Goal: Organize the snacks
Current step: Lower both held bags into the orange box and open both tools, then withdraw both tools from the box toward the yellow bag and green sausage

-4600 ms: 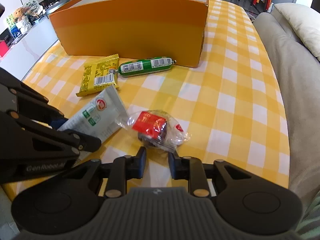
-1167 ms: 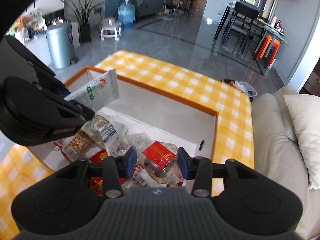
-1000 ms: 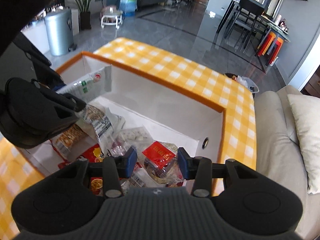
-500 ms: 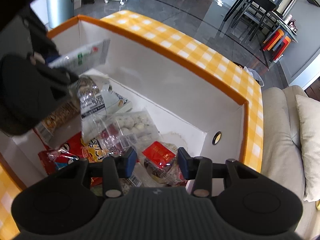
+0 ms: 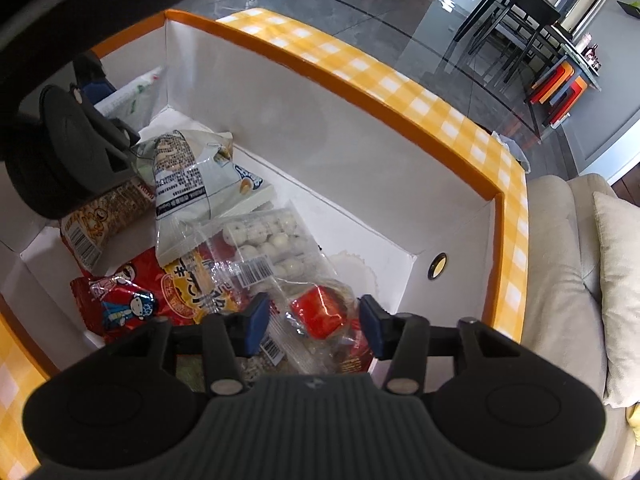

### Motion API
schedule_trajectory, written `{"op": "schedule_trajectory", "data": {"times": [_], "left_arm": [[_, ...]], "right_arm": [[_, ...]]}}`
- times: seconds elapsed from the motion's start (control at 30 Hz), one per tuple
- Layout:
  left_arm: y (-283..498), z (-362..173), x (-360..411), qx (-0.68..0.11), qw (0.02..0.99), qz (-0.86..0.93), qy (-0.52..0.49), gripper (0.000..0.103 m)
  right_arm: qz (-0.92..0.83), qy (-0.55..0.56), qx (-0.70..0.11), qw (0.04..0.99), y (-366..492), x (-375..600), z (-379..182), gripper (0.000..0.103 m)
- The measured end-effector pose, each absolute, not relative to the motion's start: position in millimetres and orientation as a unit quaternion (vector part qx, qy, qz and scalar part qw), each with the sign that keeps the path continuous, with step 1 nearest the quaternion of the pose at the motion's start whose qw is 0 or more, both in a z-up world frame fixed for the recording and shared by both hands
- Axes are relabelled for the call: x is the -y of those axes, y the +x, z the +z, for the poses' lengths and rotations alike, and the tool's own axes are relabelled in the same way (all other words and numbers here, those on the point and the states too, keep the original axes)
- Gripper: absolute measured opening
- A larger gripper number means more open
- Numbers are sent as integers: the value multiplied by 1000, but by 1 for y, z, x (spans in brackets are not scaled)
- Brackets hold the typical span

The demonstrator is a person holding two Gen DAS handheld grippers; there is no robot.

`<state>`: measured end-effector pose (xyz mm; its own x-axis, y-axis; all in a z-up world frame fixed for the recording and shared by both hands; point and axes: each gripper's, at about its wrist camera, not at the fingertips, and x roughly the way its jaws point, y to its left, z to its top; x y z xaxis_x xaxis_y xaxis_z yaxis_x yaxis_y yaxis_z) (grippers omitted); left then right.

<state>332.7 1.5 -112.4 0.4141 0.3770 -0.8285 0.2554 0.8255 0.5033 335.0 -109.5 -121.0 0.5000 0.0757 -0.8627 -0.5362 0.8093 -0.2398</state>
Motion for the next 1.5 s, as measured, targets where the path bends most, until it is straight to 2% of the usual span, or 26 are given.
{"op": "schedule_trajectory", "data": {"times": [0.13,0.2,0.4,0.83,1.0,1.27,1.5], "left_arm": [[326,-107,-1,-526,795,40,300,52],[321,-101,0,-519,801,37,296,54],[301,-74,-3,-487,833,21,262,63],[234,-26,-7,-412,886,-28,212,66],[204,-18,-12,-408,894,-55,176,69],[155,-27,-17,-413,898,-72,137,70],[125,-55,-28,-449,887,-64,88,70]], "right_arm": [[186,-248,-455,835,333,108,-116,61],[185,-251,-447,838,330,107,-112,69],[191,-243,-430,848,319,111,-97,79],[194,-179,-386,884,267,136,-65,81],[194,-144,-369,898,239,149,-55,83],[176,-121,-328,920,183,171,-50,88],[145,-94,-331,928,140,188,-68,88]]}}
